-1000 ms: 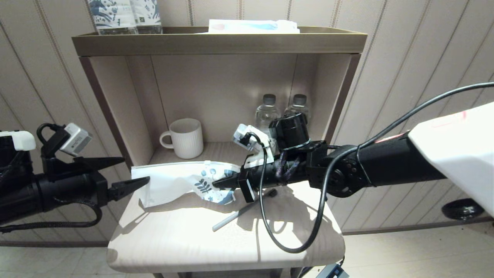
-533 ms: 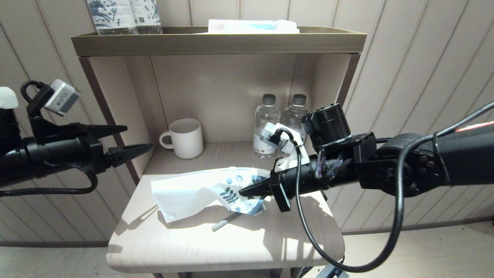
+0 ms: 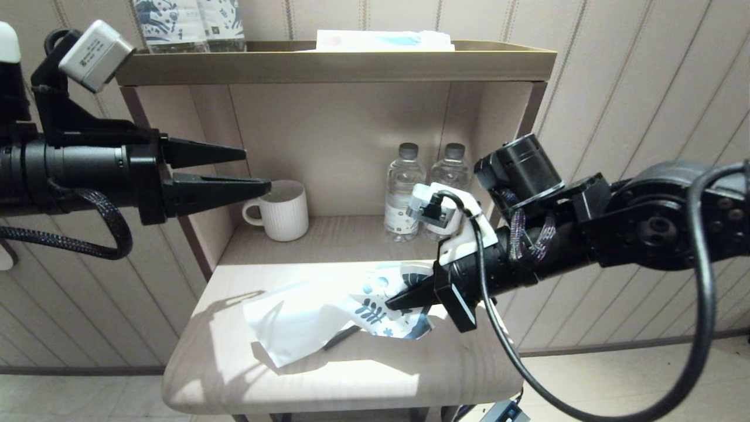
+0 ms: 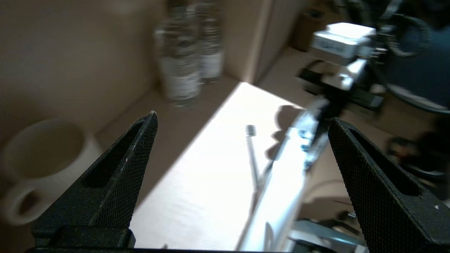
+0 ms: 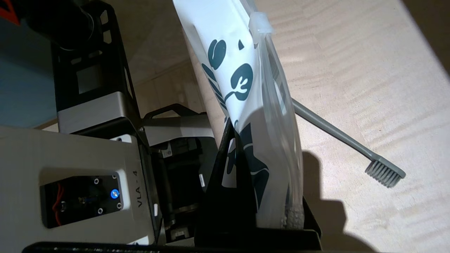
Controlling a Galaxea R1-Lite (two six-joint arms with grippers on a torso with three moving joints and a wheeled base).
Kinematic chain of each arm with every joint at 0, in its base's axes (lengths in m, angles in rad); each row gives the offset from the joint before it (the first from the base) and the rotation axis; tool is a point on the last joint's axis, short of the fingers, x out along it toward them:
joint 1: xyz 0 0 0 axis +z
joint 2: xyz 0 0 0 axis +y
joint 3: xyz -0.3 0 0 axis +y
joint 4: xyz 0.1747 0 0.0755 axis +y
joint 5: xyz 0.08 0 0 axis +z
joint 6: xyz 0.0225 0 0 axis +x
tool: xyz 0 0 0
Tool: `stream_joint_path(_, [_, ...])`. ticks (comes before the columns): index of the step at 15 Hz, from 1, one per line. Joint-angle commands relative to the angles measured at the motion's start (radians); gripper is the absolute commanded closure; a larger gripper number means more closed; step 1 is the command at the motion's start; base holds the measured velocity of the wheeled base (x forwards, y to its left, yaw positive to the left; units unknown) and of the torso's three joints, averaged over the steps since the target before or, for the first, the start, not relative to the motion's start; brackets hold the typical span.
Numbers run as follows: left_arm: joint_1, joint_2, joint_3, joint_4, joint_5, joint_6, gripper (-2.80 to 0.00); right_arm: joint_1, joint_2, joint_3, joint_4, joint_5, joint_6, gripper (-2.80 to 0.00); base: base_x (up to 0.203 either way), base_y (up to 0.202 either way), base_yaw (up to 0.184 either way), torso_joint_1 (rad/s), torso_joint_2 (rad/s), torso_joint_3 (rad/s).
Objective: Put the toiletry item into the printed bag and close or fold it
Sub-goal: Open the storage bag
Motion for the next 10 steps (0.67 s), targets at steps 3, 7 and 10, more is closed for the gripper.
stream_joint_path(3, [-0.121,0.180,-0.178,0.171,-0.119,0.028,-2.80,0.002,0.022,-0.229,0.143,-0.001,-0.045,0.00,0.000,0.000,0.000,0.000,0.00,0.000])
stream_joint_path(7, [-0.134,0.301,-0.244,0.175,-0.148,0.160,-2.80,0.032,0.060,-0.411,0.337,-0.010,-0.061,0.00,0.000,0.000,0.000,0.000,0.00,0.000])
stream_joint_path(10, [-0.147,0.296,-0.238,0.156,-0.175,0.182,-2.80,0.059,0.051,-0.394,0.371,-0.019,-0.054,0.00,0.000,0.000,0.000,0.000,0.00,0.000])
